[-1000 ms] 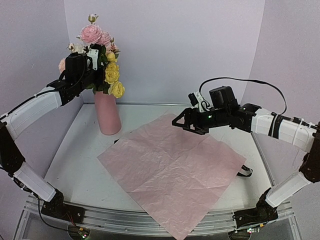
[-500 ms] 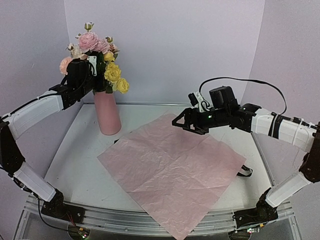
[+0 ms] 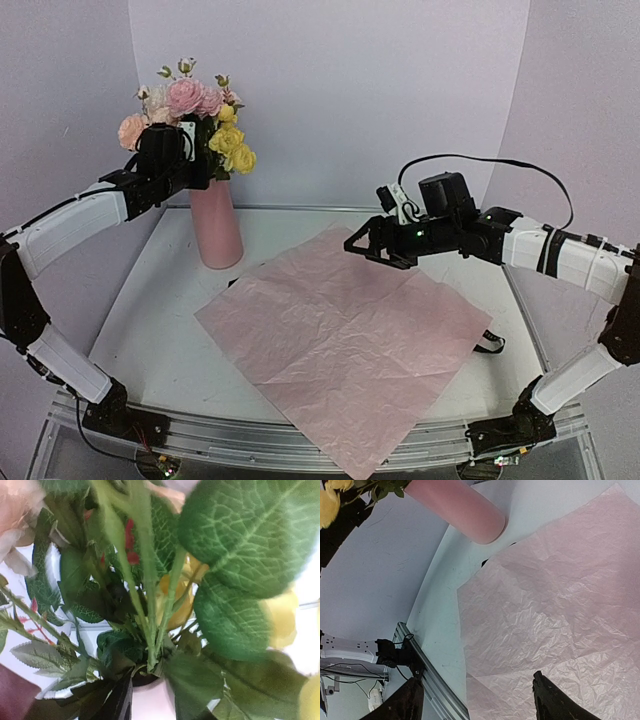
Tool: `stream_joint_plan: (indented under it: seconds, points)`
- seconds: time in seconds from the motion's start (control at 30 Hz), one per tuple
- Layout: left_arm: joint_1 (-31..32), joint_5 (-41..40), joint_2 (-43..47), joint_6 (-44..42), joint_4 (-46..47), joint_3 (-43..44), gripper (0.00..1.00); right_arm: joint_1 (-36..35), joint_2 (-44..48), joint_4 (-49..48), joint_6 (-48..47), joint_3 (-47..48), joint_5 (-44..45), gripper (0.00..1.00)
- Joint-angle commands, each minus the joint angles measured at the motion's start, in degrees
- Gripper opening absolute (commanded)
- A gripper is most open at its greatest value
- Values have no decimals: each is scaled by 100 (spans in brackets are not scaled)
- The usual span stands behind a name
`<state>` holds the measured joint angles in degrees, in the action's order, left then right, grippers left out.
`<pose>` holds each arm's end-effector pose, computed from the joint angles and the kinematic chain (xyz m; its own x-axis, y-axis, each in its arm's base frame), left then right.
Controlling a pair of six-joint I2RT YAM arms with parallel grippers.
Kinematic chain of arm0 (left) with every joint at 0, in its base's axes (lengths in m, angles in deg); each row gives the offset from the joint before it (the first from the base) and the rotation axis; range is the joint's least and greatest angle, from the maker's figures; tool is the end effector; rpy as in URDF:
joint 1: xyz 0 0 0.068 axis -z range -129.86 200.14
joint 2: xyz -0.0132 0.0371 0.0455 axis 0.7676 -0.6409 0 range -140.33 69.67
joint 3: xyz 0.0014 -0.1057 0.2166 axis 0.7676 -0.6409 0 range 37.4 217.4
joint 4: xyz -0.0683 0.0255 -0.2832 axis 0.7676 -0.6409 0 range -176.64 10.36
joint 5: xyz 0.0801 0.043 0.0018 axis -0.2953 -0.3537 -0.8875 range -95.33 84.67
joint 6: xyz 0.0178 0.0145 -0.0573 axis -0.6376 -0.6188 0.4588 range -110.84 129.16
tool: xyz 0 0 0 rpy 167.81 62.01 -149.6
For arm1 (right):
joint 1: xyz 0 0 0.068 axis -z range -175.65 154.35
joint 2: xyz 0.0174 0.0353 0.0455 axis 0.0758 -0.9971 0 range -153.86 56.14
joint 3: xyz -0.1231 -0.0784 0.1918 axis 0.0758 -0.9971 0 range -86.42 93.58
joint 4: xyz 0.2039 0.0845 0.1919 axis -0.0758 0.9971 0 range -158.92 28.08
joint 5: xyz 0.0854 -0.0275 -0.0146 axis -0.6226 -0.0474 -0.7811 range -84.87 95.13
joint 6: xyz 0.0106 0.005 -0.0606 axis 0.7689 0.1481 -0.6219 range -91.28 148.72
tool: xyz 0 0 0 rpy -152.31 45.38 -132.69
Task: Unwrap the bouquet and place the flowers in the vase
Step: Insert the fake flower into the vase.
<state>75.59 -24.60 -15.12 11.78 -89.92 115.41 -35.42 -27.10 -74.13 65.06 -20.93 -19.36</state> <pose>0.3631 -0.1559 0.3357 -0.2702 0.0808 -0.9594 0.1084 0.9927 0.0531 0.2870 0.2639 0.2900 -0.6636 0.1492 -0.7330 -0.6207 0.4372 0.6509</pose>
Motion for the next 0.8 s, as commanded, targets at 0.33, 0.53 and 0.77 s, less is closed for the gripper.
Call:
stream_joint_plan:
  seconds: [0.33,0.53,0.77]
  points:
    - [3,-86,602,532,-434,385,38,33,203,-85,-95,-54,-132,76]
    - [3,-47,1125,905,-593,-87,41,32,203,-85,-97,-63,-152,76]
    - [8,62,1674,1282,-913,-437,45,33,174,-87,-97,-45,-205,76]
